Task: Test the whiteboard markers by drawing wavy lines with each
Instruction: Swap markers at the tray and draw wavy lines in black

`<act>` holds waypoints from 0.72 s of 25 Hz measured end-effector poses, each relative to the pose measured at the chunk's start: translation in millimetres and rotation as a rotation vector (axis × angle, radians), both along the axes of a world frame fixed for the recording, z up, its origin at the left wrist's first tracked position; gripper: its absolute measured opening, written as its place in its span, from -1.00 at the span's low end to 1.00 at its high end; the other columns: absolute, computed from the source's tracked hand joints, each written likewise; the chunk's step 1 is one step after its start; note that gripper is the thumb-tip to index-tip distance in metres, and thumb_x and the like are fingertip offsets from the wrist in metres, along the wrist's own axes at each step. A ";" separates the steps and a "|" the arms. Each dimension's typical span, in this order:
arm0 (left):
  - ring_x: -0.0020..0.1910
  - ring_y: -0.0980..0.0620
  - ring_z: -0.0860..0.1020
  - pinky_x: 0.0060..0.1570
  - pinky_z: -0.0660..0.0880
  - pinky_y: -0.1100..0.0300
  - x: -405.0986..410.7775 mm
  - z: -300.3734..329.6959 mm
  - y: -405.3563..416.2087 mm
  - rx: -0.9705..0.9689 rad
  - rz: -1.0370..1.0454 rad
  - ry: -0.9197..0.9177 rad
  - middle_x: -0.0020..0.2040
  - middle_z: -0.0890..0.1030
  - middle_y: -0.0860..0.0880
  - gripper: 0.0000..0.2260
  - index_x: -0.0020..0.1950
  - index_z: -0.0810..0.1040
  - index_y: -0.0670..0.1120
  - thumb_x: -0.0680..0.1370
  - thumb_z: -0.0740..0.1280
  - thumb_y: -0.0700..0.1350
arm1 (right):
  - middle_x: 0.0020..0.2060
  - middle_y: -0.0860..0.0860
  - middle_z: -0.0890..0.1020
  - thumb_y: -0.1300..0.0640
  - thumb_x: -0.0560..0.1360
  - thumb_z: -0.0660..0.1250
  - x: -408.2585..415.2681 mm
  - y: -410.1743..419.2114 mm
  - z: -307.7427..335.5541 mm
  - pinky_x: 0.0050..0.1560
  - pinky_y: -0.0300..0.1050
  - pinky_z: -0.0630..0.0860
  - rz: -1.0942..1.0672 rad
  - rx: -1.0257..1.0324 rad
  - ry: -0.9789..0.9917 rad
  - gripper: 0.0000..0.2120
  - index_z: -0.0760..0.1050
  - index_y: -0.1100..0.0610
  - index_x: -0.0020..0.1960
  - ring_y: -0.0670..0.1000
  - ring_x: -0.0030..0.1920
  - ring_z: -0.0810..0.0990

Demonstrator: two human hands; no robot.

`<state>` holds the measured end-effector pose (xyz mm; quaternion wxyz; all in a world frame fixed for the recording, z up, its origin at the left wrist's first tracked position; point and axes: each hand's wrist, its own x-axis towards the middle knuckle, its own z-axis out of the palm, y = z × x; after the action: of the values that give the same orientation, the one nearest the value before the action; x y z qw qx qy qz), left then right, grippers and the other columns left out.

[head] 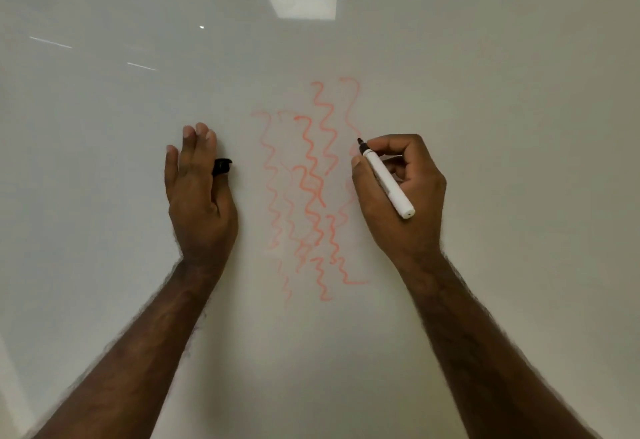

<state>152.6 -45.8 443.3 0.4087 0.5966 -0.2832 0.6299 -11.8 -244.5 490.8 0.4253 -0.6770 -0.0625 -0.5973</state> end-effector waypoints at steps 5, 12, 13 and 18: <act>0.61 -0.19 0.33 0.62 0.19 -0.26 3.0 -0.6 1.2 0.019 -0.010 -0.025 0.55 0.44 -0.22 -0.65 0.53 0.41 -0.32 0.73 0.21 -0.33 | -0.13 -0.06 0.67 0.16 0.53 0.50 13.1 8.6 13.0 -0.18 -0.31 0.56 -0.158 -0.029 -0.091 -0.88 0.61 0.13 0.04 -0.13 -0.20 0.64; 0.59 -0.23 0.34 0.58 0.22 -0.33 5.7 -2.6 3.9 0.024 -0.006 -0.036 0.53 0.45 -0.24 -0.67 0.50 0.44 -0.34 0.72 0.21 -0.36 | -0.20 -0.06 0.66 0.20 0.50 0.50 6.6 13.5 -17.6 -0.21 -0.19 0.58 -0.203 0.051 -0.063 -0.90 0.60 0.13 -0.02 -0.06 -0.23 0.65; 0.59 -0.23 0.35 0.58 0.22 -0.32 6.0 -2.9 3.7 0.020 -0.003 -0.040 0.53 0.45 -0.24 -0.67 0.49 0.44 -0.34 0.72 0.22 -0.36 | -0.20 -0.07 0.67 0.20 0.50 0.50 5.2 12.1 -23.6 -0.21 -0.20 0.58 -0.207 0.072 -0.069 -0.90 0.60 0.12 -0.03 -0.07 -0.23 0.65; 0.58 -0.23 0.36 0.59 0.23 -0.30 7.6 -4.8 2.8 0.007 0.019 -0.050 0.52 0.46 -0.25 -0.68 0.49 0.45 -0.34 0.73 0.20 -0.33 | -0.25 -0.10 0.65 0.25 0.47 0.50 3.1 10.3 -56.7 -0.27 -0.18 0.58 -0.228 0.082 -0.031 -0.87 0.59 0.11 -0.05 -0.07 -0.29 0.64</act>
<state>160.2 -43.0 438.4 0.3933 0.5847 -0.2897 0.6477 -8.7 -234.2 434.2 0.3810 -0.6527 0.0326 -0.6541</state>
